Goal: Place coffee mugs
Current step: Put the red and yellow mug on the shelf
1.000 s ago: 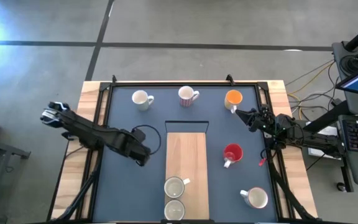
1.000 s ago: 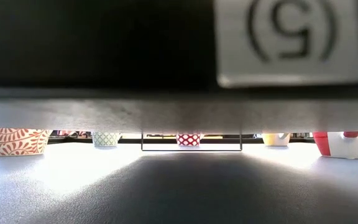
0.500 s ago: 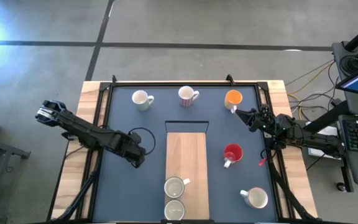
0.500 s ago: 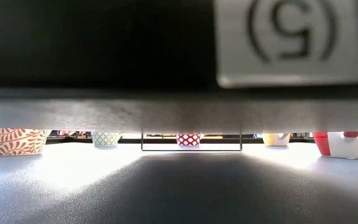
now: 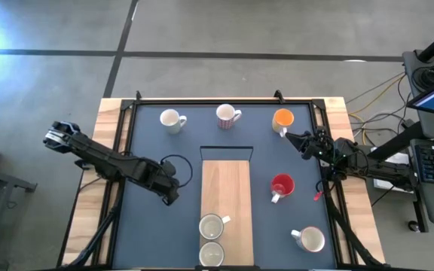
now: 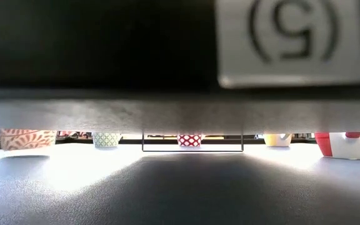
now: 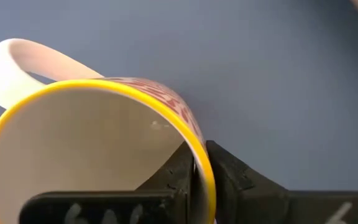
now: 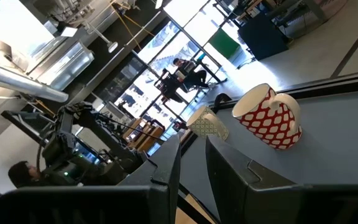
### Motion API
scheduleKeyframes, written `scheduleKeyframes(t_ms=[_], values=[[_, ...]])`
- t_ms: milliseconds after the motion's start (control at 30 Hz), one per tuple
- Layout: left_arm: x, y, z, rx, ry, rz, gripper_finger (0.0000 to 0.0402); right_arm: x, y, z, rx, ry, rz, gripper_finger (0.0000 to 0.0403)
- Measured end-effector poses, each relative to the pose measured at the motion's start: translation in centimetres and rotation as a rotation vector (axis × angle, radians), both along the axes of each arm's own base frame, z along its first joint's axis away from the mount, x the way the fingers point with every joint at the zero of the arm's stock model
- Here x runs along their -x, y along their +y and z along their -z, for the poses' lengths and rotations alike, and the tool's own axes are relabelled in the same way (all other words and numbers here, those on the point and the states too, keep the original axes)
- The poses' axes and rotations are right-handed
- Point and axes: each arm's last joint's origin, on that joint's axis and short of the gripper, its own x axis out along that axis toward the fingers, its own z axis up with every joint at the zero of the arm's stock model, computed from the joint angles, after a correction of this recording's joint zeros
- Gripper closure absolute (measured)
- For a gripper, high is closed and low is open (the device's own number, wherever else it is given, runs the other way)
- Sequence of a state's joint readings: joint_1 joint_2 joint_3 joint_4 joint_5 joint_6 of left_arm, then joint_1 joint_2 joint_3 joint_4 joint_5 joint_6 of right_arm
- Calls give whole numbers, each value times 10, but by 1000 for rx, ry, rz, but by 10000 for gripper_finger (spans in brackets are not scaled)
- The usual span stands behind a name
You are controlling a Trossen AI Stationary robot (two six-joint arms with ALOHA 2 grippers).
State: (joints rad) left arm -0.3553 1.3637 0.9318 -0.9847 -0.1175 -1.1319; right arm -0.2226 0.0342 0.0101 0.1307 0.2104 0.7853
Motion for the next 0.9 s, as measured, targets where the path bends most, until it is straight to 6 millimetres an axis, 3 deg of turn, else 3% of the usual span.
scheduleKeyframes(t_ms=[333, 633, 900], values=[[-36, -12, -27, -4, -88, 9, 389, 0, 0, 0, 0, 0, 0, 337], [-80, -29, -33, -38, -20, 67, 390, 0, 0, 0, 0, 0, 0, 337], [-103, -35, -41, -50, -8, 120, 390, 0, 0, 0, 0, 0, 0, 337]])
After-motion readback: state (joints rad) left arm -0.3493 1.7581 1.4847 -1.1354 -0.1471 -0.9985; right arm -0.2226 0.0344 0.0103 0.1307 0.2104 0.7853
